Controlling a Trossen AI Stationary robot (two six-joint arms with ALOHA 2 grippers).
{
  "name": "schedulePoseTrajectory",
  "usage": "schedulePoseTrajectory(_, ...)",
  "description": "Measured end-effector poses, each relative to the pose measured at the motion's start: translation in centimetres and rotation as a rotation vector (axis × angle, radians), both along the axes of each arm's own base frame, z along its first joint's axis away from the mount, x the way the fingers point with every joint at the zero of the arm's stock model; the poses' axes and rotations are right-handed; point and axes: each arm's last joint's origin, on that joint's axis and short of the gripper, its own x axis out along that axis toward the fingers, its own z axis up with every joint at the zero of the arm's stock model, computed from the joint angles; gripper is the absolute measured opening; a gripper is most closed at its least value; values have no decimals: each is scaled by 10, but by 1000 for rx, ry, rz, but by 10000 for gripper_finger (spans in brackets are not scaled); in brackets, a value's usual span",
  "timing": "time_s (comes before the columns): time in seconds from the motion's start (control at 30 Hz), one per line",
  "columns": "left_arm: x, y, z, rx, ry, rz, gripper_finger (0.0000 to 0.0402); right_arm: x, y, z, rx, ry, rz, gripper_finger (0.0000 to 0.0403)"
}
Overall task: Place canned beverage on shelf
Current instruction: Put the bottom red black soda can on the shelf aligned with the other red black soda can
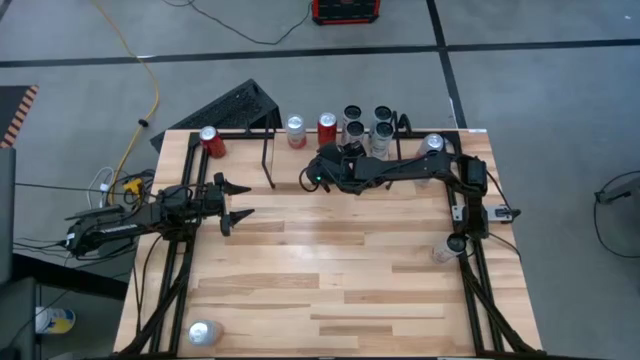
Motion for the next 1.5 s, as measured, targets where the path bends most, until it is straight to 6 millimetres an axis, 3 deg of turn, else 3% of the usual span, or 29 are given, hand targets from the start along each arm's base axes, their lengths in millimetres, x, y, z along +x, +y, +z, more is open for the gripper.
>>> schedulePoseTrajectory(0.27,0,0,0,0,0,0,323,0,3,5,-37,0,2,355)
schedulePoseTrajectory(0.5,0,0,0,0,-1,0,323,-5,19,33,-134,-38,4,353)
schedulePoseTrajectory(0.6,0,0,0,0,0,0,323,-11,27,46,-125,-62,28,353)
schedulePoseTrajectory(0.73,0,0,0,0,0,0,323,-22,53,61,-71,-86,100,348)
schedulePoseTrajectory(0.9,0,0,0,0,0,0,323,-55,89,36,6,-30,47,304)
schedulePoseTrajectory(0.97,0,0,0,0,0,0,323,-67,100,21,44,-96,30,278)
schedulePoseTrajectory(1.1,0,0,0,0,0,0,323,-68,112,-13,170,-193,135,204)
schedulePoseTrajectory(1.2,0,0,0,0,0,0,323,-63,111,-25,181,-227,184,116)
schedulePoseTrajectory(1.3,0,0,0,0,0,0,323,-68,101,-37,128,-155,150,25)
schedulePoseTrajectory(1.5,0,0,0,0,1,0,323,-60,82,-49,61,-183,67,18)
